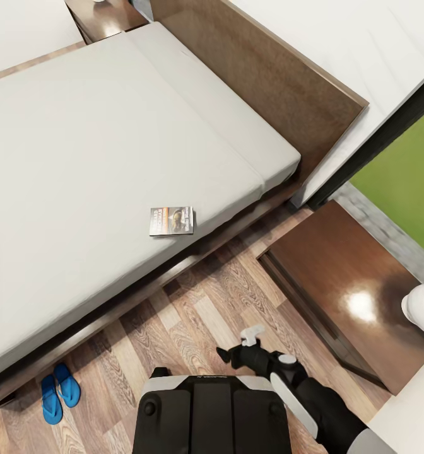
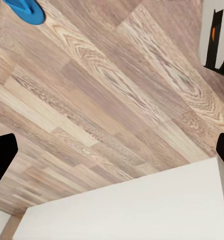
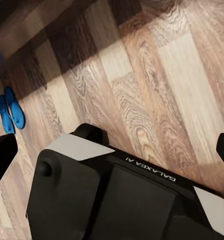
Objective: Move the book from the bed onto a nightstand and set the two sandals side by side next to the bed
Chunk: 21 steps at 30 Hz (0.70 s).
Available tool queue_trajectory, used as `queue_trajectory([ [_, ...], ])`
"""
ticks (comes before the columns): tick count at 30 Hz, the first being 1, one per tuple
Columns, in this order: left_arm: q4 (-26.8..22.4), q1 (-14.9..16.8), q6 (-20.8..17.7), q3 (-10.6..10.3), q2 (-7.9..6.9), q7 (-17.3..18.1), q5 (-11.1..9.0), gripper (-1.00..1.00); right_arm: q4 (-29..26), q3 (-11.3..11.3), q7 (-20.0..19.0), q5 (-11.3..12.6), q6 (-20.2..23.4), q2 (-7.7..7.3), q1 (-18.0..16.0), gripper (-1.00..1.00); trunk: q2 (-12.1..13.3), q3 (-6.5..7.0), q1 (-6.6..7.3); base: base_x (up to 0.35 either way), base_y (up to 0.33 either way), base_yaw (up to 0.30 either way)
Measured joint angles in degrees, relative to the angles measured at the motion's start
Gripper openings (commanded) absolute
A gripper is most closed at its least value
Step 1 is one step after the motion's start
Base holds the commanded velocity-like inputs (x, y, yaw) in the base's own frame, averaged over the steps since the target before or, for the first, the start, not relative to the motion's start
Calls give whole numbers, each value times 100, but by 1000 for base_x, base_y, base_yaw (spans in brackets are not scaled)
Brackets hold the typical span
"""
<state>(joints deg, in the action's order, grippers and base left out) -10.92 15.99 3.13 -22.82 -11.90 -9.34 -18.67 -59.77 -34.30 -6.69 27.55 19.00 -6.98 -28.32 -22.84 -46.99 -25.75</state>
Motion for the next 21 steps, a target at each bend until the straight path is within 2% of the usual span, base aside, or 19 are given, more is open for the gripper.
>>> queue_trajectory([
  [6, -8, -2, 9, 378, -9, 27, 3, 100, 8, -16, 318, -364, -426, 59, 7, 100, 0, 0, 0, 0, 0, 0],
  [9, -17, -4, 11, 490, -19, 51, 2, 100, -1, -3, 411, -404, -522, 77, 10, 100, 0, 0, 0, 0, 0, 0],
  [16, -56, -8, 26, 611, -34, 69, -2, 100, -191, 24, 504, -434, -682, 100, 13, 100, 0, 0, 0, 0, 0, 0],
  [20, -67, -8, 39, 748, -36, 72, -4, 100, -342, 39, 519, -425, -705, 103, 13, 100, 0, 0, 0, 0, 0, 0],
  [21, -83, -8, 42, 871, -37, 83, -1, 100, -437, 64, 517, -403, -713, 104, 13, 100, 0, 0, 0, 0, 0, 0],
])
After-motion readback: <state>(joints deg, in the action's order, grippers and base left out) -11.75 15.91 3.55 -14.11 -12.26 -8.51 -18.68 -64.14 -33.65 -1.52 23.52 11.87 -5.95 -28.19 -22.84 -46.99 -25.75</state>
